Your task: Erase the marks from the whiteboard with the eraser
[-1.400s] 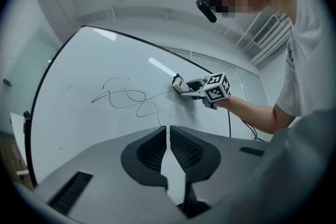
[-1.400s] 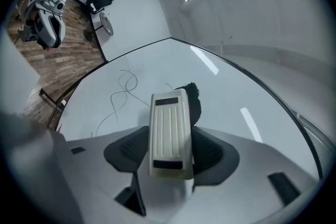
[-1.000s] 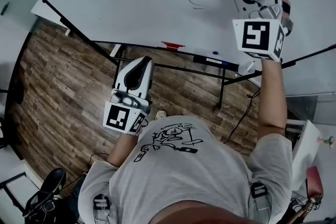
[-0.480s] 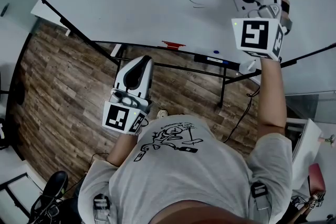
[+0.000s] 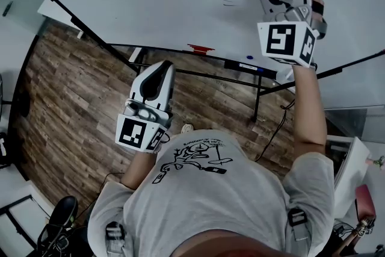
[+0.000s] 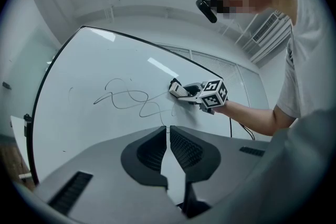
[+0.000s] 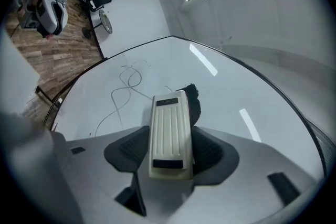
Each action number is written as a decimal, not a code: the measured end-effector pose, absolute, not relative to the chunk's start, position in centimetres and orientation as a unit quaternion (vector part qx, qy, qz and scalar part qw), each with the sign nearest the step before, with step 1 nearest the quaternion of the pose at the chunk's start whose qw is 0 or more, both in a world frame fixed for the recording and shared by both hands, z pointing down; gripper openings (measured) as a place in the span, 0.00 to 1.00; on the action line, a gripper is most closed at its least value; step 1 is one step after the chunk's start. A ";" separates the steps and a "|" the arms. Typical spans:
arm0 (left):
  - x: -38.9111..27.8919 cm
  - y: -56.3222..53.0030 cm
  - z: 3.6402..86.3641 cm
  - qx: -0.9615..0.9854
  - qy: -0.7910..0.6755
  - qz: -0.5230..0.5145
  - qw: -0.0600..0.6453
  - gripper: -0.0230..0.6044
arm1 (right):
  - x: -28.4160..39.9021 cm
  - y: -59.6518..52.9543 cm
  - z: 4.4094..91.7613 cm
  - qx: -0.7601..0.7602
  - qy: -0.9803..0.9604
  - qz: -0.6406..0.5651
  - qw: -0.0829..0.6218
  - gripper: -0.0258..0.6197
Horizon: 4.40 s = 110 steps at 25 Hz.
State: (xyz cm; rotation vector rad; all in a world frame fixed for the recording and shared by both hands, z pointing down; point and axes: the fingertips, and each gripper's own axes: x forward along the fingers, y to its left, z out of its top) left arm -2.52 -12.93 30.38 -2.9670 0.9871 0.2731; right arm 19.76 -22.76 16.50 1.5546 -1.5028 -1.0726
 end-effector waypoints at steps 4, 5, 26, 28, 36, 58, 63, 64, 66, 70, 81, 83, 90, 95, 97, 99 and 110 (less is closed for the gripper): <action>-2.5 -12.8 30.4 -0.946 0.314 0.084 0.003 0.10 | 19.4 -23.0 17.6 0.597 -0.582 -0.416 0.362 0.44; -2.5 -12.8 30.4 -0.946 0.315 0.083 0.004 0.10 | 19.3 -23.0 17.7 0.597 -0.581 -0.418 0.362 0.44; -1.9 -13.0 30.3 -0.945 0.317 0.083 0.006 0.10 | 17.7 -24.3 23.6 0.569 -0.591 -0.418 0.392 0.44; -2.0 -13.0 30.4 -0.944 0.318 0.083 0.005 0.10 | 17.5 -24.4 24.4 0.565 -0.592 -0.418 0.395 0.44; -1.9 -13.1 30.5 -0.943 0.320 0.087 0.004 0.10 | 16.9 -24.7 27.6 0.551 -0.595 -0.417 0.411 0.44; -2.8 -12.9 30.5 -0.941 0.327 0.088 0.000 0.10 | 15.6 -25.6 35.6 0.506 -0.587 -0.440 0.453 0.44; -2.8 -12.4 30.4 -0.941 0.325 0.090 0.000 0.10 | 15.5 -25.4 35.5 0.502 -0.590 -0.433 0.461 0.44; -2.7 -12.3 30.3 -0.941 0.325 0.091 0.000 0.10 | 15.5 -25.3 35.5 0.499 -0.594 -0.426 0.465 0.44; -2.7 -12.2 30.2 -0.942 0.324 0.092 0.000 0.10 | 15.3 -24.9 35.2 0.497 -0.610 -0.409 0.463 0.45; -3.0 -12.7 30.2 -0.941 0.326 0.094 -0.001 0.10 | 14.7 -23.9 32.1 0.512 -0.625 -0.408 0.425 0.45; -2.9 -13.4 30.2 -0.940 0.328 0.095 0.001 0.10 | 18.2 -22.3 18.1 0.593 -0.607 -0.413 0.333 0.45; -3.0 -13.7 30.2 -0.940 0.329 0.095 0.000 0.10 | 18.7 -22.4 16.0 0.600 -0.605 -0.416 0.316 0.44; -3.2 -14.5 30.1 -0.938 0.332 0.097 0.001 0.10 | 18.9 -23.1 12.7 0.607 -0.602 -0.416 0.310 0.44; -3.2 -14.6 29.8 -0.939 0.330 0.099 0.004 0.10 | 18.8 -23.2 12.5 0.610 -0.597 -0.417 0.311 0.44; -3.1 -14.7 29.7 -0.940 0.328 0.098 0.005 0.10 | 18.8 -23.1 12.4 0.612 -0.595 -0.418 0.311 0.44; -3.0 -14.8 29.6 -0.940 0.326 0.098 0.005 0.10 | 18.7 -23.2 12.5 0.612 -0.592 -0.421 0.313 0.44; -2.6 -15.2 29.6 -0.944 0.315 0.097 0.006 0.10 | 17.4 -24.0 15.1 0.600 -0.591 -0.422 0.335 0.44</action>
